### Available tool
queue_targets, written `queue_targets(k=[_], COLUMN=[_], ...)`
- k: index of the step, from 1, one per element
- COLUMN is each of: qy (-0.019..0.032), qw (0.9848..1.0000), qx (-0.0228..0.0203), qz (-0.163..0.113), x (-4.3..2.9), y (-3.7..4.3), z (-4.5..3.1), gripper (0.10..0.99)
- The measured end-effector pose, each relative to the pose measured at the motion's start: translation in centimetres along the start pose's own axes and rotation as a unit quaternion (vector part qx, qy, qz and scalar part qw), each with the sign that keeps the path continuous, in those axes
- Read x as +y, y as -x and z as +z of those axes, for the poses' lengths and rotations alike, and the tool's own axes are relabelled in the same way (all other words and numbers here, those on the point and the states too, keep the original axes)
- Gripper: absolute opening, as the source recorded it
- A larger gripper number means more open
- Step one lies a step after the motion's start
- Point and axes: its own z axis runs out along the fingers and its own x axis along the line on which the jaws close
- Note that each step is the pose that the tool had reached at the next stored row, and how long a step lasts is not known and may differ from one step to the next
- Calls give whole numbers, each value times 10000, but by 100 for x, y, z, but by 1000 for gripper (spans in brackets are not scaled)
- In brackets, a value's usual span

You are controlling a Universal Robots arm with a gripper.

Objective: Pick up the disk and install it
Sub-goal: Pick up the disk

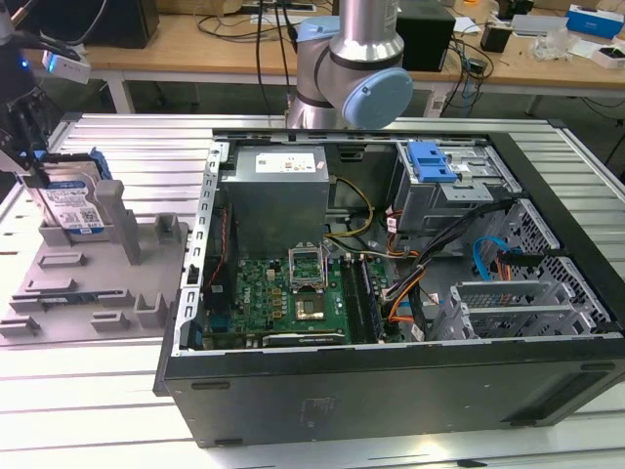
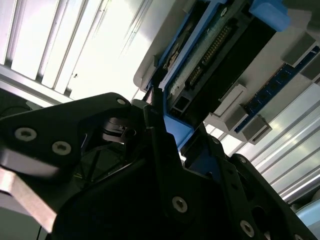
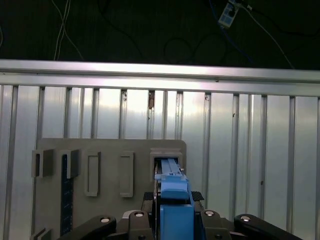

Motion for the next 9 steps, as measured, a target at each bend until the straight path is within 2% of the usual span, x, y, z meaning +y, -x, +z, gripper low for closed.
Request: queue_targets(k=[9], qy=[0], qw=[10000], qx=[0], qz=[0], x=[3], y=[0], z=[0], gripper=[369])
